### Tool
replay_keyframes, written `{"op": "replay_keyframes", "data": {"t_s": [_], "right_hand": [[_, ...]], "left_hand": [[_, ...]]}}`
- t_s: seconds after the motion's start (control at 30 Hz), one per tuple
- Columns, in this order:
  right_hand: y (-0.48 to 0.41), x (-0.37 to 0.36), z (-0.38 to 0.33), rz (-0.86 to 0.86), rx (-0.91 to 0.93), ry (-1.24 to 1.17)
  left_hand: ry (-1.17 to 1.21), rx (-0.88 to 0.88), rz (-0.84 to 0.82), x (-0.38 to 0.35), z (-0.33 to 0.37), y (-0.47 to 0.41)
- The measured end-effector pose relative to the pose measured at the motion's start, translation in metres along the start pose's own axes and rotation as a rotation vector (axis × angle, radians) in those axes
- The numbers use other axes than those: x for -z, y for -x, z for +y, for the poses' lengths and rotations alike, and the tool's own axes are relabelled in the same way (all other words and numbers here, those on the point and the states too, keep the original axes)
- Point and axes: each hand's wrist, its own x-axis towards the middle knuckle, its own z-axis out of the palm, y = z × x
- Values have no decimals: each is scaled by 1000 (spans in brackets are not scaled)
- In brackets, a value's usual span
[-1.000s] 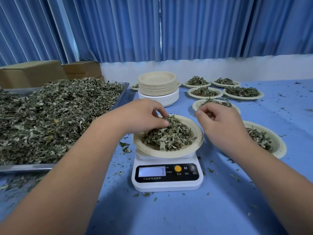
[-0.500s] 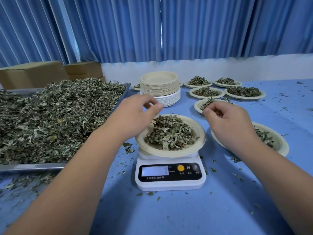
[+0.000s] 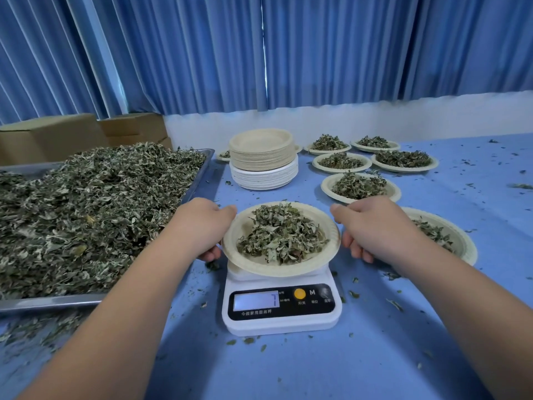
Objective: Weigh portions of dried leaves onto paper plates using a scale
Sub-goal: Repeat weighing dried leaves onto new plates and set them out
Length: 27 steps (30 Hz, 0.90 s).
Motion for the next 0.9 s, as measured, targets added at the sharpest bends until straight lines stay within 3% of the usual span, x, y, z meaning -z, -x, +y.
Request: {"op": "replay_keyframes", "data": {"t_s": [0.13, 0.27, 0.4, 0.6, 0.73, 0.9], "right_hand": [[0, 2, -5, -52, -99, -333], [-2, 12, -7, -49, -145, -600], [-9, 25, -4, 9, -174, -704], [-22, 59, 9, 145, -255, -1082], [-27, 79, 29, 361, -283, -1190], [-41, 103, 57, 630, -289, -1191]], "left_hand": [[176, -10, 7, -2, 4, 1], [573, 1, -66, -4, 18, 7], [907, -73, -132, -11, 36, 18], [1318, -61, -152, -47, 81, 28], [1392, -31, -162, -88, 114, 37], [1212, -83, -87, -115, 125, 40]]}}
